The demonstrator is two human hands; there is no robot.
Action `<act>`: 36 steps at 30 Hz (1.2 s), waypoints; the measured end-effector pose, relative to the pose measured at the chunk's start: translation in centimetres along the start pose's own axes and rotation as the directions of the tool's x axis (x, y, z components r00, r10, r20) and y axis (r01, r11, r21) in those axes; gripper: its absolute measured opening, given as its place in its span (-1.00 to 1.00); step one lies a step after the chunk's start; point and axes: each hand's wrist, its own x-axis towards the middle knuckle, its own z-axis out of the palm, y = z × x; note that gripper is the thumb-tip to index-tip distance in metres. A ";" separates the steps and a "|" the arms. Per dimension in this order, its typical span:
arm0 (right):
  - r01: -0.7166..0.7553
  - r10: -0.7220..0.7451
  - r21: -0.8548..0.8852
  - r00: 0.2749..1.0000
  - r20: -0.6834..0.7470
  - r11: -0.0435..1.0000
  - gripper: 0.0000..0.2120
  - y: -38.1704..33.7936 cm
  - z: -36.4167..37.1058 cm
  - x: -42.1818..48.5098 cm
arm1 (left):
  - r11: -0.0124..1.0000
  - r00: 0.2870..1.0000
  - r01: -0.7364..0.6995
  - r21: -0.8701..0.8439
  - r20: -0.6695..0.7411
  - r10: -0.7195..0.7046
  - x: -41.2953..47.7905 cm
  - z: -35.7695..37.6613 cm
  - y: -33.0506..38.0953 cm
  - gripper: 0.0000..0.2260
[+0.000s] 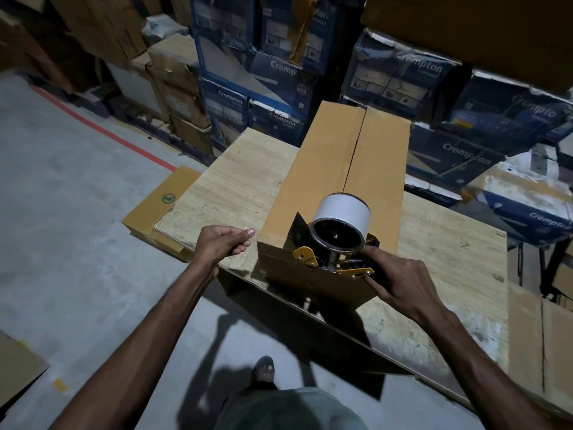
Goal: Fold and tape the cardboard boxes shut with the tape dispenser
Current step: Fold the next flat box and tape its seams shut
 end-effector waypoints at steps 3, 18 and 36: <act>-0.001 0.001 -0.001 1.000 0.013 1.000 -0.35 -0.1 0.2 0.2 | 1.000 1.000 0.001 0.001 0.000 -0.001 0.3 -0.3 -0.1 -0.77; 0.029 -0.028 -0.028 0.999 0.037 0.999 -0.32 -0.4 0.4 -0.3 | 1.000 1.000 0.025 -0.003 0.013 -0.025 0.8 0.0 -1.3 -0.80; -0.007 0.011 -0.050 0.996 0.088 0.999 -0.30 0.0 1.2 -0.6 | 0.914 0.912 0.397 -0.080 0.149 -0.383 1.6 0.6 -3.7 -0.47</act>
